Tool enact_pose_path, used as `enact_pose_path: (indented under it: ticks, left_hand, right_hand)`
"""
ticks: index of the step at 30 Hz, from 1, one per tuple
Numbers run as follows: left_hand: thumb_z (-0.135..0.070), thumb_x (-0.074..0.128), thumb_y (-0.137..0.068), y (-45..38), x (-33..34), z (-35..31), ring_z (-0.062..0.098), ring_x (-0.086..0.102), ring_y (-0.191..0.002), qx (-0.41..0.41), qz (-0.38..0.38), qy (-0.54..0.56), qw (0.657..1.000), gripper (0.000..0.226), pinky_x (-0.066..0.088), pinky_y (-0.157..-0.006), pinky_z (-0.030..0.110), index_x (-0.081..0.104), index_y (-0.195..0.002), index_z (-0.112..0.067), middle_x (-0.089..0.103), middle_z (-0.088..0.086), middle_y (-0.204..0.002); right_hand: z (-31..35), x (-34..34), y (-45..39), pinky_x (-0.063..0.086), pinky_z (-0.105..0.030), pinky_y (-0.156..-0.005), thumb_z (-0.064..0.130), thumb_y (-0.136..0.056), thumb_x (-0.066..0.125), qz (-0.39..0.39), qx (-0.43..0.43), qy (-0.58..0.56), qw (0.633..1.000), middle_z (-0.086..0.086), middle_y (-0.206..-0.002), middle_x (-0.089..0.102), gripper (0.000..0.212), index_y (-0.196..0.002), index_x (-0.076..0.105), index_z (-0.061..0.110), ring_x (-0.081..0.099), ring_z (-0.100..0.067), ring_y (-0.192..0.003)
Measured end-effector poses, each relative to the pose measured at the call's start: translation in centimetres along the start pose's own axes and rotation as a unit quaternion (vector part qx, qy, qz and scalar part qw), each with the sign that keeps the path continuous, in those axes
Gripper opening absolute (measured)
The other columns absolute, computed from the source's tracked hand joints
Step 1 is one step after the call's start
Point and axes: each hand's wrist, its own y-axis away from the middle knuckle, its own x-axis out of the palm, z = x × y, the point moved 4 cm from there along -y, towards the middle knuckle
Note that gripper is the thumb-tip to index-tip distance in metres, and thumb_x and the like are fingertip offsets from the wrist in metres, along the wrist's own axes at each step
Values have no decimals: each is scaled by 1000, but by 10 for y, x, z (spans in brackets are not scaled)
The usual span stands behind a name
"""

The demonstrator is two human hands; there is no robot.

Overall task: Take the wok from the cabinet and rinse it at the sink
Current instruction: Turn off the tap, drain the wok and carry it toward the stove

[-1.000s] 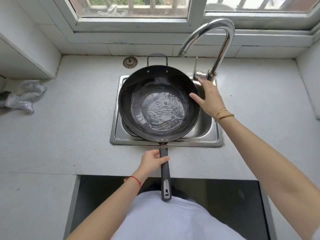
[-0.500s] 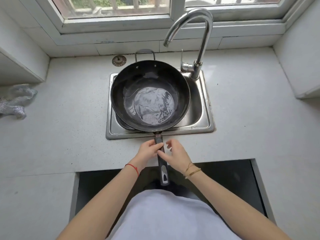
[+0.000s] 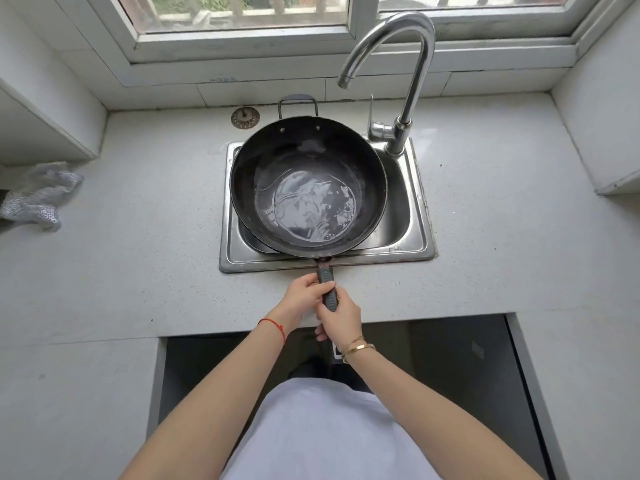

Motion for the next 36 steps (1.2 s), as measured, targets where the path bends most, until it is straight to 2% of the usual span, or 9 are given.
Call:
enact_pose_path:
  ticks: [2, 7, 12, 17, 21, 23, 28, 32, 36]
  left_hand:
    - [-13, 68, -90, -1, 1, 1, 15, 67, -90, -3, -4, 7, 1000, 35, 53, -64, 18, 61, -123, -3, 70, 9, -105]
    - [-11, 68, -90, -2, 3, 0, 21, 64, -91, 3, -5, 21, 1000, 33, 52, -71, 23, 62, -119, 1, 68, 10, -97]
    - [-5, 65, -91, 3, 6, -1, 19, 68, -96, 0, 13, 72, 997, 23, 58, -75, 23, 61, -113, -3, 70, 11, -107]
    - [-6, 63, -92, 10, 9, -1, 17, 69, -98, 23, 39, 87, 995, 31, 58, -76, 19, 59, -122, 3, 70, 16, -111]
    - [-8, 62, -93, 18, 12, 1, 16, 68, -102, 26, 56, 115, 992, 32, 57, -80, 21, 59, -124, -1, 71, 12, -109]
    - [-7, 60, -94, 22, 13, 1, 14, 68, -102, 27, 66, 125, 990, 33, 57, -80, 21, 58, -127, 0, 70, 11, -110]
    - [0, 58, -94, 32, 23, -16, 16, 69, -101, 51, 100, 149, 982, 33, 57, -86, 23, 57, -126, 3, 70, 10, -110]
    - [2, 59, -92, 38, 27, -33, 18, 69, -101, 80, 113, 154, 978, 32, 56, -91, 26, 57, -125, 4, 70, 9, -108]
    - [4, 63, -89, 47, 27, -39, 19, 72, -94, 103, 87, 142, 981, 28, 58, -87, 27, 62, -117, 5, 71, 13, -105]
  right_hand:
    - [-2, -2, 3, 57, -28, -43, 25, -94, 60, -5, 5, 8, 1000, -6, -79, 67, 16, -105, 54, 15, 64, -15, -45]
    - [-4, -1, 3, 52, -23, -38, 31, -95, 59, -19, 12, 24, 999, -10, -70, 70, 19, -100, 60, 12, 60, -11, -38]
    - [-2, 2, 3, 47, -21, -36, 34, -96, 58, -25, 29, 35, 999, -8, -64, 65, 28, -95, 64, 7, 57, -13, -39]
    - [1, -4, 10, 40, -20, -32, 30, -94, 57, -62, 4, 37, 997, -7, -60, 59, 27, -73, 59, 14, 54, -18, -40]
    - [-1, -8, 13, 48, -31, -37, 31, -92, 59, -84, -20, 48, 995, -6, -59, 60, 31, -66, 58, 14, 57, -21, -44]
    - [-3, -8, 15, 49, -34, -47, 32, -91, 60, -98, -38, 65, 992, -3, -59, 60, 30, -66, 59, 13, 58, -20, -51]
    - [6, -24, 22, 49, -35, -53, 31, -92, 62, -130, -108, 96, 981, -3, -63, 62, 27, -74, 63, 10, 59, -20, -58]
    - [20, -36, 23, 49, -26, -52, 30, -93, 64, -126, -139, 93, 978, -2, -65, 62, 24, -80, 66, 9, 59, -16, -58]
    - [28, -40, 31, 43, -18, -46, 25, -94, 63, -99, -124, 41, 986, -1, -59, 58, 24, -71, 61, 17, 55, -15, -51]
